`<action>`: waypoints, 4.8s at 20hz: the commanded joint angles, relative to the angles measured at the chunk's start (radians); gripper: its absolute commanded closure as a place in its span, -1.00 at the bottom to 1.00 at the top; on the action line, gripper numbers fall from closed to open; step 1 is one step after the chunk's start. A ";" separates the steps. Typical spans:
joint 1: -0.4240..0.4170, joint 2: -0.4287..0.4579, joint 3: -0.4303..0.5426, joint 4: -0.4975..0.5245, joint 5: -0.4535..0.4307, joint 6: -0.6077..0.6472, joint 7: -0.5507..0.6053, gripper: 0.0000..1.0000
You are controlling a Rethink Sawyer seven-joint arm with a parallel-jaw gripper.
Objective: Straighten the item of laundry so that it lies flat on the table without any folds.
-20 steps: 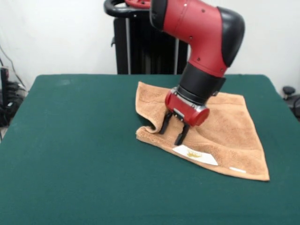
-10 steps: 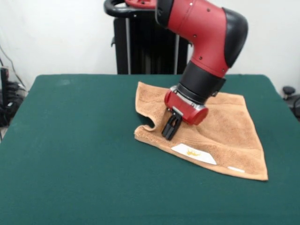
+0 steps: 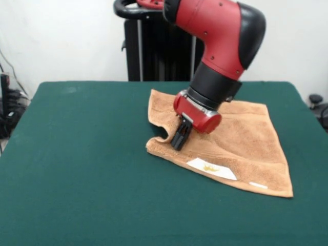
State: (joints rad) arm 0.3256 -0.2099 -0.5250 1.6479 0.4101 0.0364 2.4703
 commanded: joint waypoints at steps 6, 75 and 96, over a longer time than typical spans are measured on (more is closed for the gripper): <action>-0.082 -0.057 0.146 0.018 -0.015 0.099 0.091 1.00; -0.294 -0.118 0.336 -0.026 -0.409 0.085 0.073 1.00; -0.344 -0.124 0.261 -0.001 -0.457 0.016 0.061 1.00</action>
State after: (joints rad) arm 0.0047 -0.3768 -0.2587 1.6416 -0.0018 0.1283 2.4703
